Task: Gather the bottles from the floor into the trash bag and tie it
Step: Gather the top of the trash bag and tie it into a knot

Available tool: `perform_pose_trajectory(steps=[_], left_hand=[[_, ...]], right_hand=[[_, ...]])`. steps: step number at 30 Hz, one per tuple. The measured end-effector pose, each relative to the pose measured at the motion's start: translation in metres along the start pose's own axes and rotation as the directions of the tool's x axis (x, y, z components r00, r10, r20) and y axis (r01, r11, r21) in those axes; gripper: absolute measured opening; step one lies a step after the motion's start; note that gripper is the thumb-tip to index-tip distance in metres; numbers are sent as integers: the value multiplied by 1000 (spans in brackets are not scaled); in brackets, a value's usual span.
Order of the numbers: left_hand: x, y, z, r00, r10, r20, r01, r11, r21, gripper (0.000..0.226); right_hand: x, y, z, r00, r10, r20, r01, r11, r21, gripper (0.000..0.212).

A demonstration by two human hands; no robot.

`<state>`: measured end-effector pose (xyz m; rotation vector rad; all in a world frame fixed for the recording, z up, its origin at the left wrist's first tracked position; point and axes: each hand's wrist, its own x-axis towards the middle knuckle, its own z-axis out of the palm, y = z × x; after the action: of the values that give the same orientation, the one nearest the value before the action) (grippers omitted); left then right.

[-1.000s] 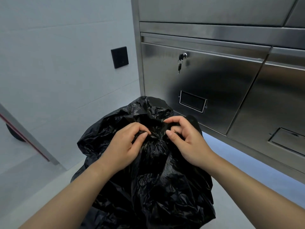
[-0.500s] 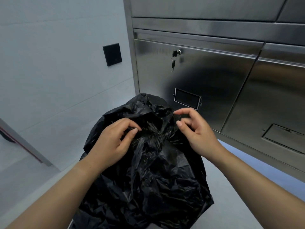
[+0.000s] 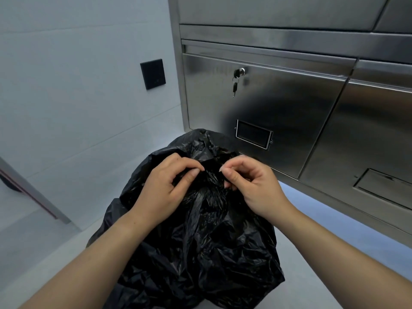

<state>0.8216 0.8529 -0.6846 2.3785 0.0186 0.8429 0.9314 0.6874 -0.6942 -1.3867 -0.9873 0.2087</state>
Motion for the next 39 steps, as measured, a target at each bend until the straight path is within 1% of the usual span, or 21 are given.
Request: perform_pose_trajectory(steps=[2,6,10,13,15,17,21,25,28,29,31,33,34,36,39], left_hand=[[-1,-1,1,1000,-7,-15,7,1000,-1,13],[-4,1,2,1000,-14,-6,14,1000,5,20],[-5,2,3,1000,-10,17,10,1000,10,24],[-5,-2,-3,997,62,35,-64,997,41,22],[-6,-7,-8,994,101,34,-103,993,58,21],[-8,-11,-10,990,136,38,-138,987,81,20],[-9,-17,-18,982,191,13,-191,976,101,20],[-12,-31,-26,991,135,-24,-131,983,125,21],[-11,-34,-29,995,80,-63,-72,991,116,24],[-7,-32,-30,995,58,-76,-51,994,98,23],[1,-24,-29,996,23,-81,-20,999,38,20],[7,-14,-23,999,1,-33,-2,1000,-30,19],[8,-9,-19,1000,-13,-3,13,998,-55,19],[8,-2,-11,998,-52,29,54,993,-104,19],[7,1,-6,994,-100,41,106,972,-211,23]], right_hand=[[1,0,3,999,-6,-34,7,1000,15,12],[-1,1,8,997,-37,-62,31,995,-100,17],[-4,3,12,996,-64,-64,52,983,-176,13],[-4,3,7,990,-132,41,138,940,-311,6],[-5,4,0,990,-122,69,138,931,-337,7],[-5,7,-8,992,-115,54,127,930,-346,8],[-2,11,-25,995,-97,-36,78,932,-355,10],[-4,13,-46,989,-63,-134,13,939,-344,24],[-1,6,-43,989,-89,-119,41,934,-355,18],[1,2,-40,988,-103,-118,57,939,-340,16],[7,-9,-32,981,-129,-146,89,964,-251,13],[13,-19,-22,979,-136,-153,112,982,-153,10],[16,-22,-17,983,-127,-133,110,986,-125,9],[18,-25,-9,997,-50,-59,47,997,-61,11],[17,-23,-5,984,177,30,-179,979,98,23]])
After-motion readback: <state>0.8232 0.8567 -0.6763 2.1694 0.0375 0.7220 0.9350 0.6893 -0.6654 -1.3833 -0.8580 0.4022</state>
